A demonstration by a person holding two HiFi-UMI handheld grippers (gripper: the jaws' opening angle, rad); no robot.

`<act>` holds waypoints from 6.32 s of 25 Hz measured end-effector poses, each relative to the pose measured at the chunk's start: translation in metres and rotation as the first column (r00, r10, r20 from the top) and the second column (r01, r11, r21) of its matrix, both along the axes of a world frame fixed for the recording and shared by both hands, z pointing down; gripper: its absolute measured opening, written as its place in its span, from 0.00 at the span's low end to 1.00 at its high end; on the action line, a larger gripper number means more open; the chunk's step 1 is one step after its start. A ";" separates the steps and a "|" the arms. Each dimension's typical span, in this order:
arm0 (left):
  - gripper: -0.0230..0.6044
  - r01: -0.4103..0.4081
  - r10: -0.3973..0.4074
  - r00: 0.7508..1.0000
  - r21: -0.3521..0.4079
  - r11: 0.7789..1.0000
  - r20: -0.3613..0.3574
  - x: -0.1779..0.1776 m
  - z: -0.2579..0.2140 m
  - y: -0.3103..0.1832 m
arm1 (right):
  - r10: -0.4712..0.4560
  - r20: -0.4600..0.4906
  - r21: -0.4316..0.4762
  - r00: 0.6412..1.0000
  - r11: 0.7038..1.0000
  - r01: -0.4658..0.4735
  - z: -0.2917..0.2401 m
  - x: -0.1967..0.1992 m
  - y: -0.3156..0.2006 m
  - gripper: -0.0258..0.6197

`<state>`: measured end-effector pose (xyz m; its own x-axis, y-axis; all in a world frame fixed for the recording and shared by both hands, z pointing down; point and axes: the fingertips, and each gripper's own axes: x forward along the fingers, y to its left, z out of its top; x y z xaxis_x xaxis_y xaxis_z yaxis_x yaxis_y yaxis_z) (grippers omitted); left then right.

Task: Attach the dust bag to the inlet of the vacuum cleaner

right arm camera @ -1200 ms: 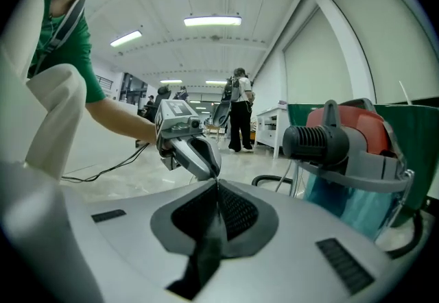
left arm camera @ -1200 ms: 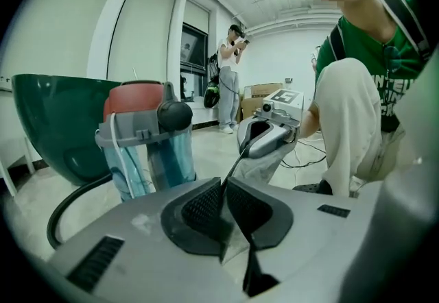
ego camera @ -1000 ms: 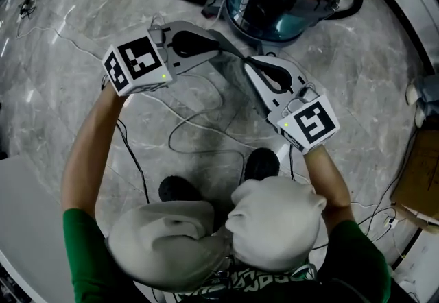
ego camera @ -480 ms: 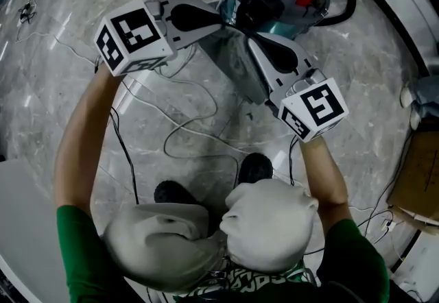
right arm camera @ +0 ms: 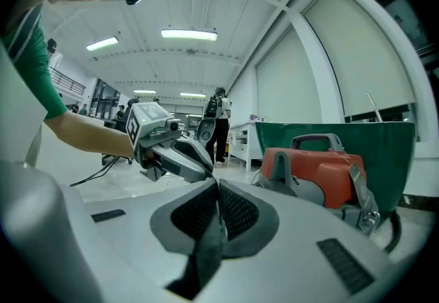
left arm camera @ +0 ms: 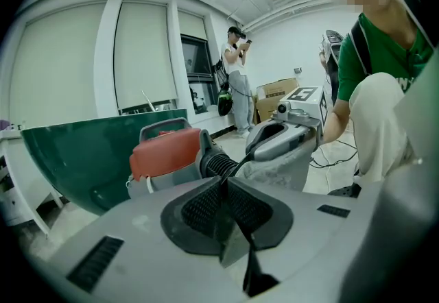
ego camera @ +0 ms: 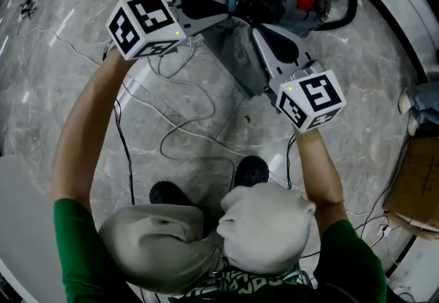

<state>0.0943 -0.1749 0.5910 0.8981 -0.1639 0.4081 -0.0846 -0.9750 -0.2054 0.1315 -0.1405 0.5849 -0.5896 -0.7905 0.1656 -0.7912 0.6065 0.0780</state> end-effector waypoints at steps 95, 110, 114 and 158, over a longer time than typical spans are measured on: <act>0.04 0.088 -0.105 0.967 -0.082 0.993 -0.232 -0.004 -0.020 0.022 | 0.098 0.015 -0.005 0.995 0.995 -0.098 -0.034 -0.003 0.008 0.05; 0.04 0.082 -0.117 0.966 -0.155 0.984 -0.231 0.006 0.026 0.011 | 0.071 0.022 -0.104 0.997 0.992 -0.068 0.030 -0.009 -0.006 0.05; 0.04 0.078 -0.120 0.961 -0.171 0.982 -0.250 0.006 0.036 0.004 | 0.055 0.028 -0.115 0.998 0.992 -0.052 0.037 -0.016 -0.011 0.05; 0.04 0.380 -0.549 0.800 -0.503 0.776 -0.243 -0.156 -0.603 0.168 | 0.100 -0.026 -0.386 0.995 0.917 -0.102 -0.627 -0.059 0.121 0.05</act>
